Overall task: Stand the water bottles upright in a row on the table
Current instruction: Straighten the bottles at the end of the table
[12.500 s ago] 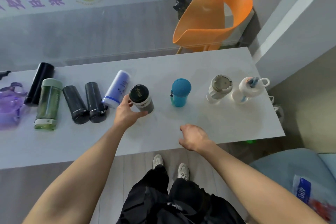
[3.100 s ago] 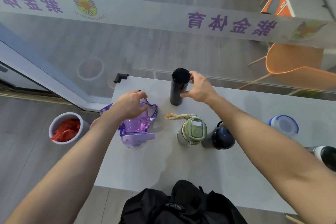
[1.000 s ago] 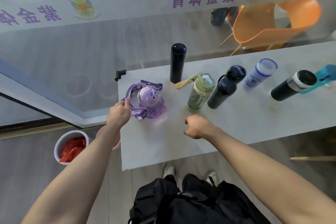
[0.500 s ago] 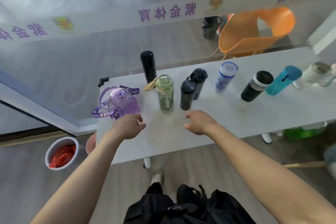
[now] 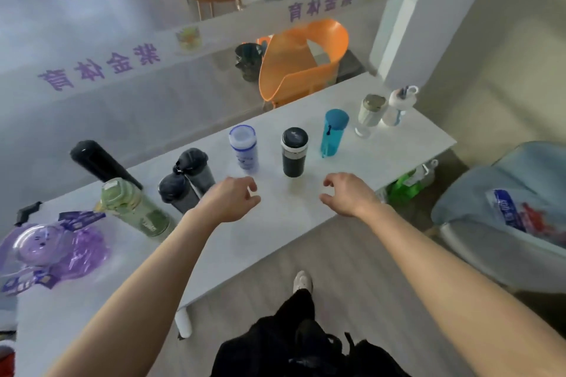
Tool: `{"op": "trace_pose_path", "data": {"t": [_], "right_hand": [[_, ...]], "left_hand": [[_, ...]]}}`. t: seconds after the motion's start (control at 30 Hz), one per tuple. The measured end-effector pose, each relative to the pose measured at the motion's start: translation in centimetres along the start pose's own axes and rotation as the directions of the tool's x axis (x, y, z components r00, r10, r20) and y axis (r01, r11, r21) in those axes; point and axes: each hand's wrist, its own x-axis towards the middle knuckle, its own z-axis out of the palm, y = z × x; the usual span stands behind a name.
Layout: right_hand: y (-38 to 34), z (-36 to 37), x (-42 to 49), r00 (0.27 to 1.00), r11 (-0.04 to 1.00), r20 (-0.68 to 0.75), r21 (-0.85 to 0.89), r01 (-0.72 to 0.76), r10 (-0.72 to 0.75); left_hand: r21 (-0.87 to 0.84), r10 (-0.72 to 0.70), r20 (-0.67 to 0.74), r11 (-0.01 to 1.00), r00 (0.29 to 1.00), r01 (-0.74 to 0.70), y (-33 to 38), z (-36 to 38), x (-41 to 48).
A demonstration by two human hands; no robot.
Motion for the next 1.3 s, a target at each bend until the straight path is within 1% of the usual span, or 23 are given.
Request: {"op": "trace_pose_path", "data": {"t": [0.1,0.23,0.33,0.4,0.5,0.63,0.7,0.77,0.9,0.97,1.07,1.17,1.23,1.3], "right_hand": [[4.1,-2.4,3.2,0.998,0.998,-0.029,0.023,-0.053,0.054],[9.8,-5.2,8.2,0.991,0.993,-0.067,0.021,-0.114,0.115],[13.9,-7.6,11.3,0.982,0.985,-0.080,0.027,-0.169,0.171],[16.4,-9.1,12.9,0.978,0.982,-0.088,0.045,-0.184,0.187],[20.1,-11.2,15.6,0.961,0.971,-0.145,0.075,-0.225,0.234],[24.0,-13.5,18.5,0.934,0.960,-0.228,0.117,-0.256,0.277],[25.7,-14.5,20.4,0.926,0.959,-0.254,0.101,-0.263,0.281],[27.2,-14.8,22.4,0.923,0.958,-0.258,0.099,-0.270,0.287],[29.5,-14.1,26.7,0.915,0.951,-0.271,0.157,-0.265,0.300],[30.6,-13.3,28.8,0.910,0.951,-0.282,0.145,-0.274,0.305],[32.1,-11.8,31.5,0.922,0.956,-0.253,0.097,-0.278,0.294],[33.5,-10.4,33.2,0.945,0.971,-0.225,0.095,-0.219,0.236],[34.5,-9.7,34.3,0.961,0.977,-0.201,0.131,-0.168,0.192],[35.6,-9.3,35.4,0.976,0.983,-0.189,0.169,-0.076,0.108]], "left_hand": [[-0.013,0.061,-0.022,0.998,0.998,-0.061,3.9,-1.4,5.4],[-0.001,0.150,-0.118,0.988,0.981,-0.152,9.3,-3.1,13.7],[-0.047,0.190,-0.102,0.980,0.976,-0.195,13.9,-4.3,19.8],[-0.045,0.226,-0.105,0.972,0.968,-0.232,16.7,-4.9,23.4],[0.001,0.245,-0.098,0.969,0.965,-0.246,20.6,-5.8,28.2],[0.073,0.281,-0.124,0.959,0.952,-0.273,24.5,-5.8,32.5],[0.095,0.287,-0.086,0.956,0.954,-0.279,25.6,-5.1,34.5],[0.103,0.271,-0.049,0.959,0.961,-0.265,26.4,-4.1,36.2],[0.041,0.200,0.001,0.979,0.980,-0.200,28.0,-2.5,39.2],[0.028,0.152,0.012,0.988,0.988,-0.152,28.8,-1.7,40.3],[-0.010,0.071,0.038,0.997,0.997,-0.071,29.8,-0.5,41.4],[-0.017,0.019,0.045,1.000,0.999,-0.018,30.7,1.0,42.2],[-0.033,-0.006,0.001,0.999,1.000,0.006,31.0,1.8,42.6],[-0.047,-0.032,-0.035,0.998,0.999,0.030,31.4,2.1,43.0]]}}
